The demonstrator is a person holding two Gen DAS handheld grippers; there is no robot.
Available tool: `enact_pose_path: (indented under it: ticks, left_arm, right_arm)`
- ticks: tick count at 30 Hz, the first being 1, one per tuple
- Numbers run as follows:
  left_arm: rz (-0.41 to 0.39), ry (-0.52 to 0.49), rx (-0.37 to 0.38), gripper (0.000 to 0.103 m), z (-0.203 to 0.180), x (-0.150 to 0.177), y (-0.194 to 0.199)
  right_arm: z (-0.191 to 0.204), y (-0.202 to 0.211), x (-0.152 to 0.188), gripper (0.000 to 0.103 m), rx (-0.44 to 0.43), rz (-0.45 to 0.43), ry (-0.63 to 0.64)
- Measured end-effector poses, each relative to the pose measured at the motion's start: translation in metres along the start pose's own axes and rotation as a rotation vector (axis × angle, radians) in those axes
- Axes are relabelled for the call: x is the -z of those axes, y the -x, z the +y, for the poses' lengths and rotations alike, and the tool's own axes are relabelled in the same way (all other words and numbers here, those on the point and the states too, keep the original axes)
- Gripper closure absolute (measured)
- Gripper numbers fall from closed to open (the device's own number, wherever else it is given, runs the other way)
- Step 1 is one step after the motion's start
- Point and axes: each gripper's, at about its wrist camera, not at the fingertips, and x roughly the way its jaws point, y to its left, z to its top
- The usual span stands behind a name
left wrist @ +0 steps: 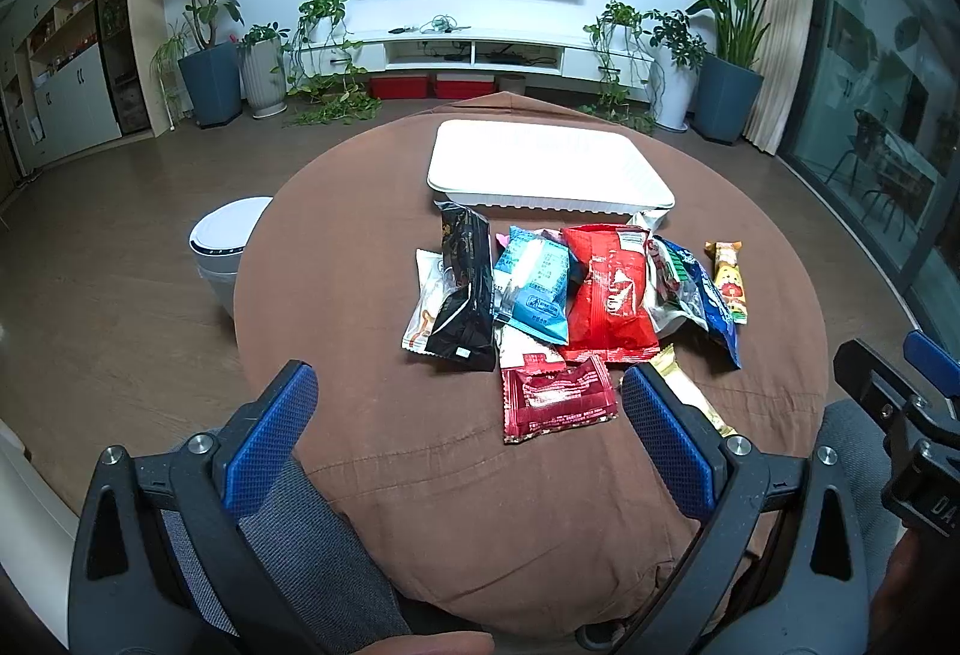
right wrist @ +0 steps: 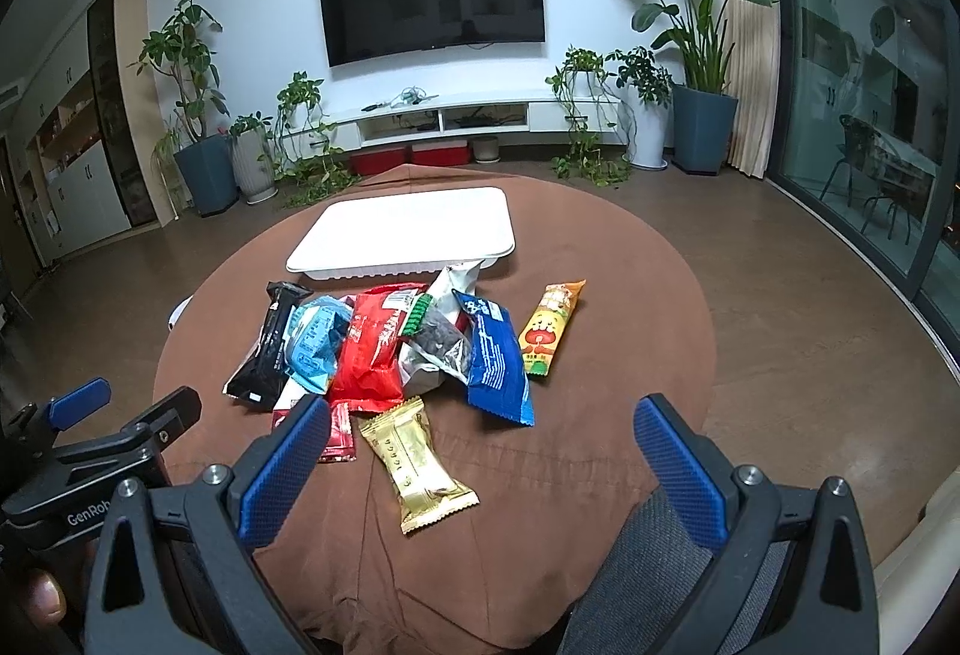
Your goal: Organize snacks
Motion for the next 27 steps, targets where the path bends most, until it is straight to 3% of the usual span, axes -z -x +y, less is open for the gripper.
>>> enact_pose_path:
  ticks: [27]
  left_arm:
    - [0.003,-0.002,-0.002,0.000,0.0027,0.0033,-0.0008]
  right_arm:
    - [0.0060,-0.0075,0.0062,0.000,0.012,0.038,0.012]
